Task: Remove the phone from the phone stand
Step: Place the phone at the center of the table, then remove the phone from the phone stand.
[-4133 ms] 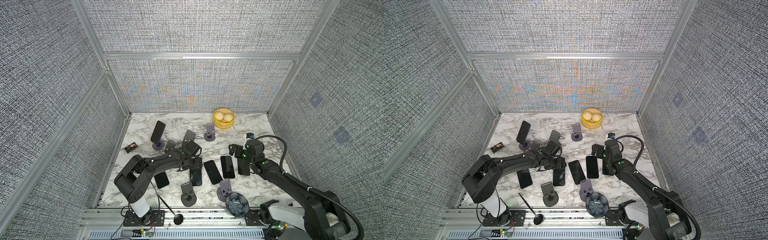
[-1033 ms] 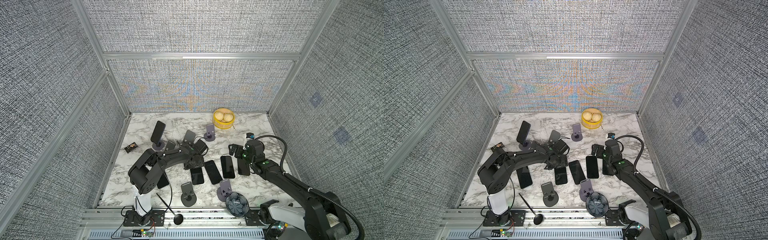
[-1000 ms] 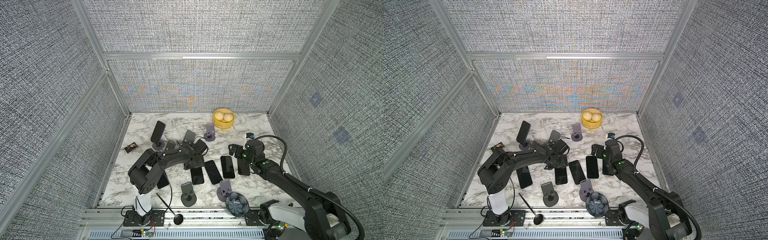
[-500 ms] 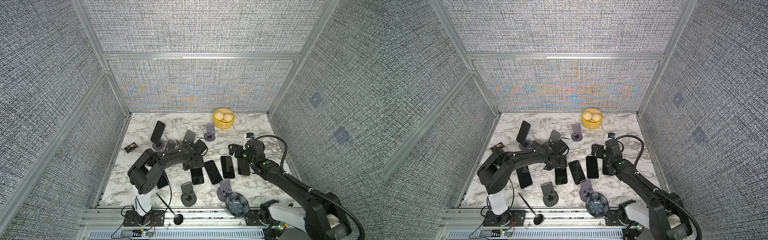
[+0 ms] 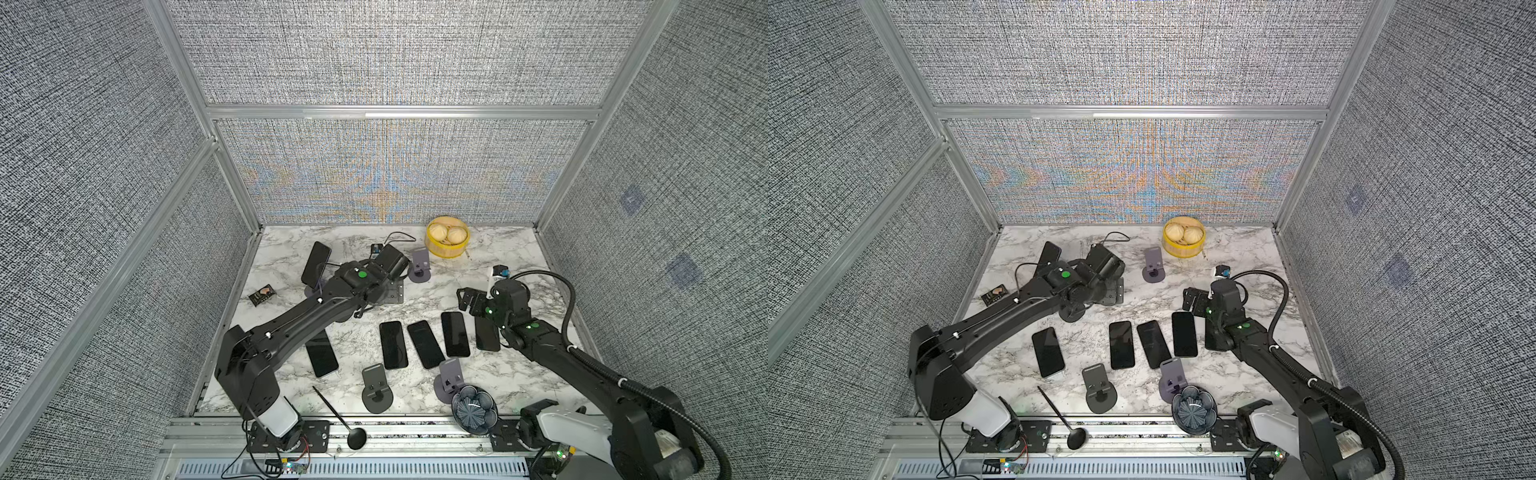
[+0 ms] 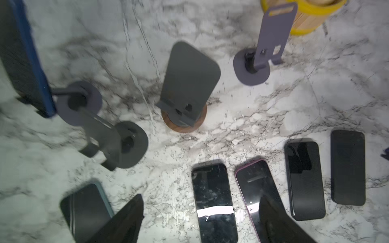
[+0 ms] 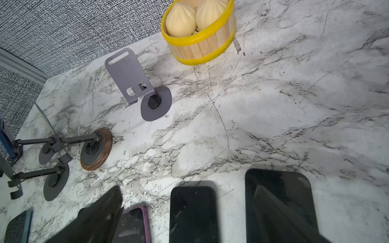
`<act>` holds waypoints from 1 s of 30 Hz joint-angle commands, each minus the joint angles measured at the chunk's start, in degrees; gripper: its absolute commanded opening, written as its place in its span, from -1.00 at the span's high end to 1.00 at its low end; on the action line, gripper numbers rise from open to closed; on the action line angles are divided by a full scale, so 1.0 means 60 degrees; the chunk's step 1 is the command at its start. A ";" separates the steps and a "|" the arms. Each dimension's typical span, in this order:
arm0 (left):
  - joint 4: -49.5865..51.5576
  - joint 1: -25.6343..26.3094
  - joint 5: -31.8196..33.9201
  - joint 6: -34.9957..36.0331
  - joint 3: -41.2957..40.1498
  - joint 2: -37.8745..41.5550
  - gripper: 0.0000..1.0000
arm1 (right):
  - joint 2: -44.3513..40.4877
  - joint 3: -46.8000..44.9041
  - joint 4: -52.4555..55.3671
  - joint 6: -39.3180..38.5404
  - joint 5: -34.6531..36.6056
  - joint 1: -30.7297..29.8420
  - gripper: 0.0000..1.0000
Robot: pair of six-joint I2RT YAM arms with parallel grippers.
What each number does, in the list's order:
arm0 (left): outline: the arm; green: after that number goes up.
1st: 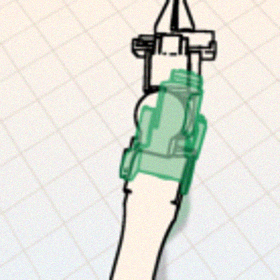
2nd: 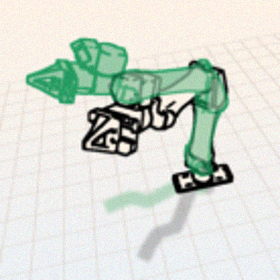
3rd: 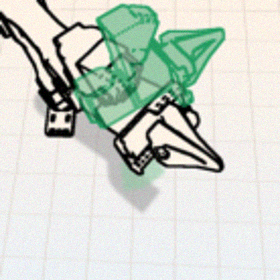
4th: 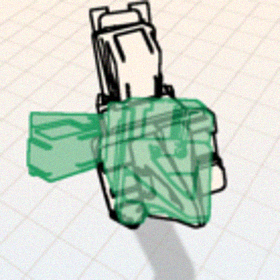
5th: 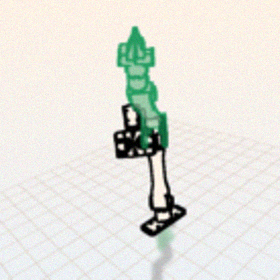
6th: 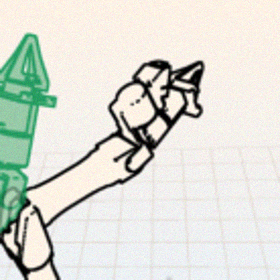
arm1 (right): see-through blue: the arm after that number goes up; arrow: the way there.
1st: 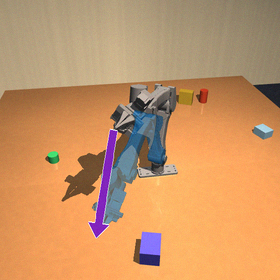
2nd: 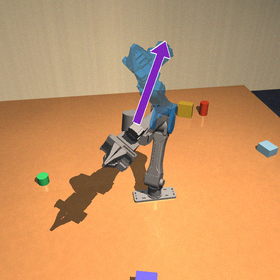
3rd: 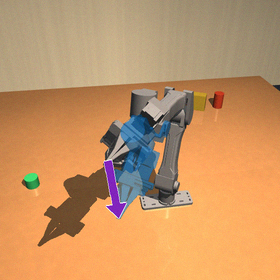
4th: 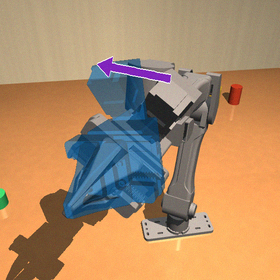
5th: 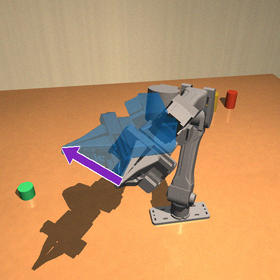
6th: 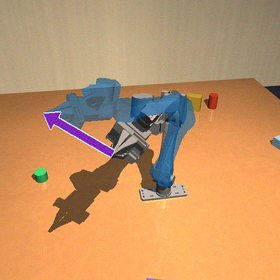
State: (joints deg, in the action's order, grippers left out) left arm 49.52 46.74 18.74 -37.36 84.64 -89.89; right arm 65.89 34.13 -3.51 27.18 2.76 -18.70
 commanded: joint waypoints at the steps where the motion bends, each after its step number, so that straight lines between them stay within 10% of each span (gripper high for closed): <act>1: 0.0132 -0.0109 0.1296 0.2095 0.0096 0.0557 -0.92 | -0.0049 -0.0001 -0.0060 -0.0061 0.0081 0.0007 -0.98; 12: -0.1330 -0.1881 -0.0911 0.7288 -0.1283 0.2099 -0.99 | 0.0041 0.0024 -0.0074 -0.0048 -0.0114 0.0011 -0.99; 30: 0.0032 -0.6225 -0.5266 0.9274 0.2419 -0.1344 -0.99 | 0.0261 0.0124 -0.0138 0.0264 -0.0809 0.0000 -0.98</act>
State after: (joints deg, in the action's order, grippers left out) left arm 46.94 11.00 -7.70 15.22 96.86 -96.29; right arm 67.37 34.50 -3.22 28.14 -1.30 -18.70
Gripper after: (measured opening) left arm 0.995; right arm 0.992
